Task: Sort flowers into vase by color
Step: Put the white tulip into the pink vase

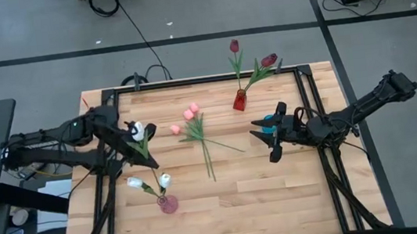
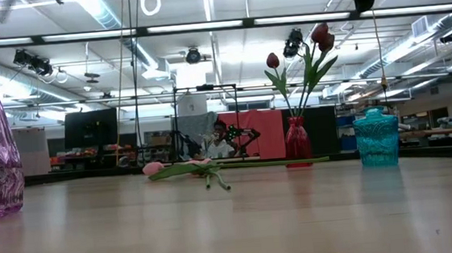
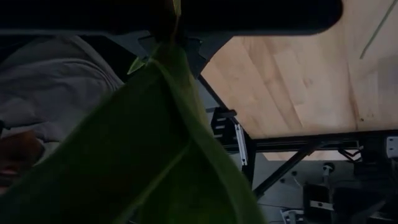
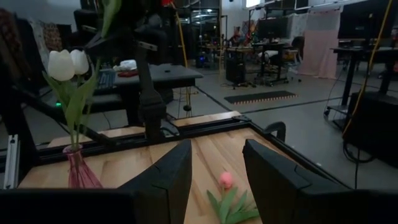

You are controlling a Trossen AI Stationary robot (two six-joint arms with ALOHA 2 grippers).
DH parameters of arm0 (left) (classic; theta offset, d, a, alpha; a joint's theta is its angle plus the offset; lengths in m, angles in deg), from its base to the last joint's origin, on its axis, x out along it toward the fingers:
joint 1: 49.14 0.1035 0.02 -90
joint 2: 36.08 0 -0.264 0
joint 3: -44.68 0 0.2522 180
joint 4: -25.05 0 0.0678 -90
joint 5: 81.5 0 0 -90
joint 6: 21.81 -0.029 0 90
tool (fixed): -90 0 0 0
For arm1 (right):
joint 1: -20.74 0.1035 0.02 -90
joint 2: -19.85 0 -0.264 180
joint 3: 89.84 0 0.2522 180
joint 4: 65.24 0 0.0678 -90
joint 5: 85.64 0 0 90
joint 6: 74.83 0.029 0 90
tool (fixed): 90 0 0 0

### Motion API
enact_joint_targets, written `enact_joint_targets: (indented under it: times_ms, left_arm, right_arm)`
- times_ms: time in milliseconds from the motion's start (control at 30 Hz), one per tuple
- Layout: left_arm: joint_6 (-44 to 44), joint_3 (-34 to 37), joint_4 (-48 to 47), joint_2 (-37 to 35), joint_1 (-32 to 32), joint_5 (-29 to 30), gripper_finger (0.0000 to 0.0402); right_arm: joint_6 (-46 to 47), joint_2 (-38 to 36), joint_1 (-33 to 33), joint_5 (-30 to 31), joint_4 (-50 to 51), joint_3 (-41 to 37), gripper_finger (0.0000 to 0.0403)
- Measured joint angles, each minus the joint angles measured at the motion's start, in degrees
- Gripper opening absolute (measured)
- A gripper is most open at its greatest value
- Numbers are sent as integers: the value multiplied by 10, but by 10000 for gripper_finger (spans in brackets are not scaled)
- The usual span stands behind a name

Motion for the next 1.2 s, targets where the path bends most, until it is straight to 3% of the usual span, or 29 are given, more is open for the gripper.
enact_joint_targets:
  times_ms: [600,1067,1200]
  left_arm:
    - [0,0,17,40,-96,53,3]
    - [-97,0,-29,49,-138,64,3]
    - [-107,0,-45,51,-148,108,14]
  right_arm:
    - [-2,0,0,5,-4,0,158]
    - [-2,0,0,5,-3,0,158]
    - [-2,0,0,5,-3,0,158]
